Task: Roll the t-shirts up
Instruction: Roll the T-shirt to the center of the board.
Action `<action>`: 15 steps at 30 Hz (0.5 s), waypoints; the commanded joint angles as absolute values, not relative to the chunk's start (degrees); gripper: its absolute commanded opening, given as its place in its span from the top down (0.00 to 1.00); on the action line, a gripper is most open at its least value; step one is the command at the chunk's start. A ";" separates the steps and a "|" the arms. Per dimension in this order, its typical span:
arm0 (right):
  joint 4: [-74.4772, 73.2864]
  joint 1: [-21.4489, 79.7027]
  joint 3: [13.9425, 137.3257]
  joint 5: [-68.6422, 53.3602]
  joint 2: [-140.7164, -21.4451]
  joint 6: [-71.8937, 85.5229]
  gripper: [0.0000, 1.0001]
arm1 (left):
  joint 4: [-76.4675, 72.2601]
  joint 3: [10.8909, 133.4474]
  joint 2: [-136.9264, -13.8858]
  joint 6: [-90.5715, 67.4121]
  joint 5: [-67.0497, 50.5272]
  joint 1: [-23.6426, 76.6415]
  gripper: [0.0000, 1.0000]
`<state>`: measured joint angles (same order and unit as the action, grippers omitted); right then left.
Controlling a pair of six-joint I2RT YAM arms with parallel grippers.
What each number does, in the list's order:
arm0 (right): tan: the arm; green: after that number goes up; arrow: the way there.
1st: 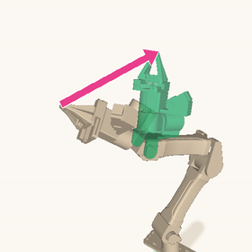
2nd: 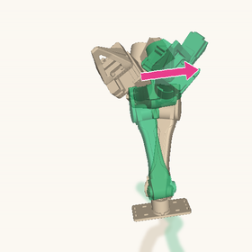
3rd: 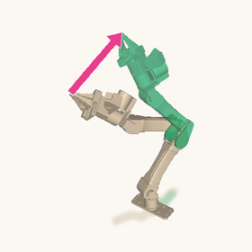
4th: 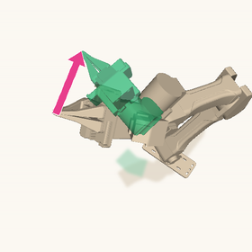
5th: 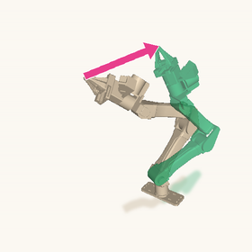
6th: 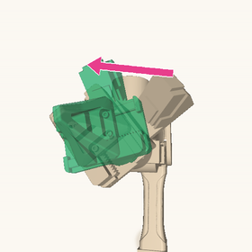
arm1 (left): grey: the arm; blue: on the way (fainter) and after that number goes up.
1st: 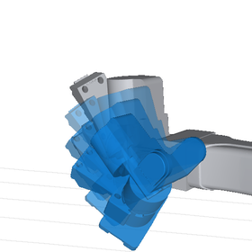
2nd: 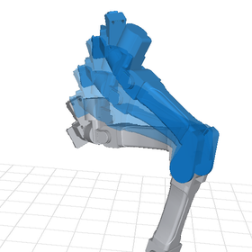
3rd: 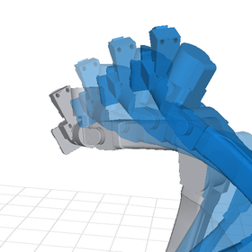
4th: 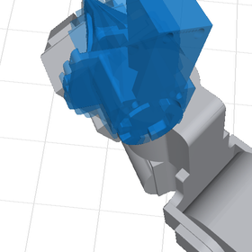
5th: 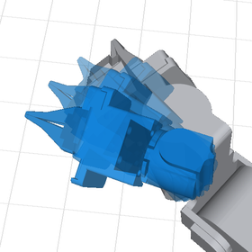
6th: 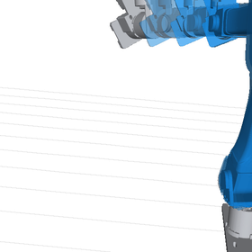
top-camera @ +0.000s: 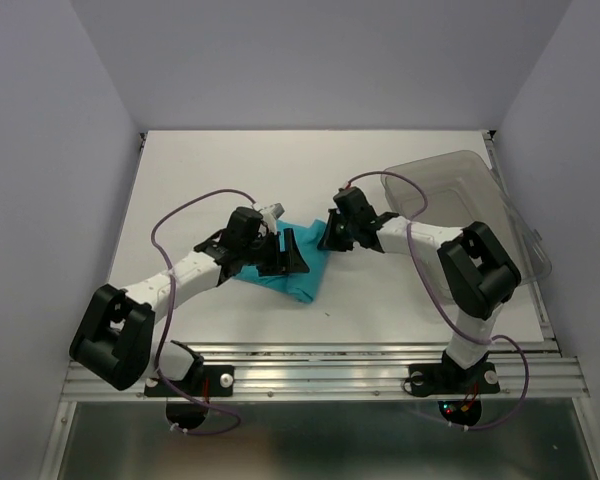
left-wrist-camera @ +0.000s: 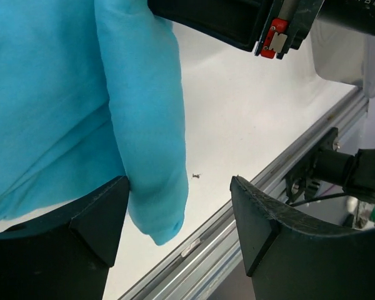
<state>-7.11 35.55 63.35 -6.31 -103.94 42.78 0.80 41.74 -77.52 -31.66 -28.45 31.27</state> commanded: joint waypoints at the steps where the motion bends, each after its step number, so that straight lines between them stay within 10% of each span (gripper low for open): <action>1: -7.11 36.83 67.41 -8.08 -105.64 40.26 0.91 | 6.50 43.68 -73.40 -29.88 -22.60 31.03 0.25; 7: -8.35 36.83 67.50 -9.22 -104.94 39.02 0.90 | 3.44 42.37 -73.30 -31.64 -23.28 30.94 0.39; 15: -10.54 37.35 69.52 -8.28 -103.19 36.65 0.87 | -3.69 39.99 -79.52 -34.19 -20.31 30.94 1.00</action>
